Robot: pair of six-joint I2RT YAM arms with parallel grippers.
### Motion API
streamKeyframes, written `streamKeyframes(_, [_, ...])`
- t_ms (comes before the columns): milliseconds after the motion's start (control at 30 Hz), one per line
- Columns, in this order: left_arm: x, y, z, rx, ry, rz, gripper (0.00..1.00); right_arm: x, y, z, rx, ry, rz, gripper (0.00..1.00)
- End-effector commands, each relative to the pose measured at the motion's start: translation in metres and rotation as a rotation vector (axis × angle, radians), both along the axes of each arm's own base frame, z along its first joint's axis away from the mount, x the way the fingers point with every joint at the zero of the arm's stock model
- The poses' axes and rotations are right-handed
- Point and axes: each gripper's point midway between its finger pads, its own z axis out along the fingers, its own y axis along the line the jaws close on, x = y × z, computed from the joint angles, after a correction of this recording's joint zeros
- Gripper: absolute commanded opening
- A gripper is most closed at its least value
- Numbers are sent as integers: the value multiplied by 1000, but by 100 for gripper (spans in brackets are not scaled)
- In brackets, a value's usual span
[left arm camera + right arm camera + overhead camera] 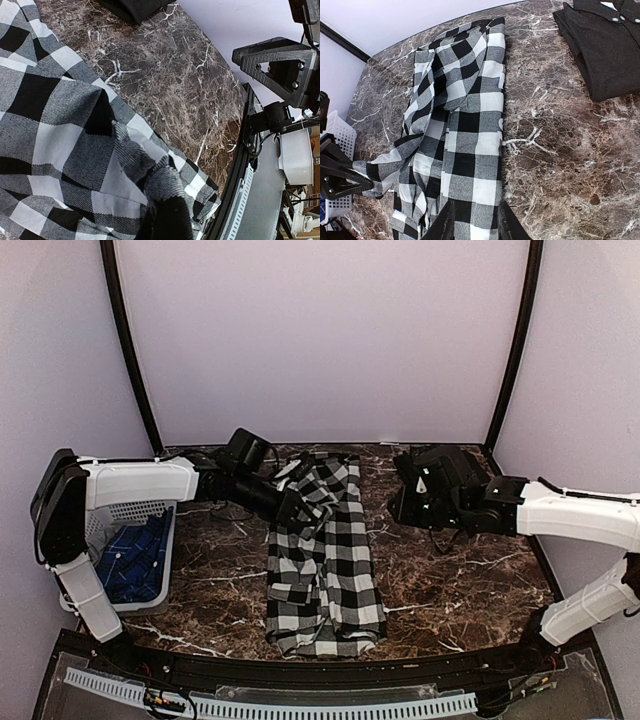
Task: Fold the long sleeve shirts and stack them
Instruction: Fold the sleeve of the rectangle-folded shirt.
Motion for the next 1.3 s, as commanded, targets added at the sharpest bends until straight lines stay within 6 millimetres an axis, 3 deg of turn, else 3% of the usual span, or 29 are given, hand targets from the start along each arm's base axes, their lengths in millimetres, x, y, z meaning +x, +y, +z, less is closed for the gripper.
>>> streamKeyframes(0, [-9,-18,8,-21,-3,-46,3,-1,-7,-4,2,0,-13,27])
streamKeyframes(500, [-42,-47,-33,137,20,-147,3,-4,-6,-15,1,20,5,27])
streamKeyframes(733, [-53,-51,-50,208,22,-182,4,-6,-4,-19,6,28,11,27])
streamKeyframes(1267, [-71,-67,-55,204,42,-232,7,-6,-2,-25,0,41,20,27])
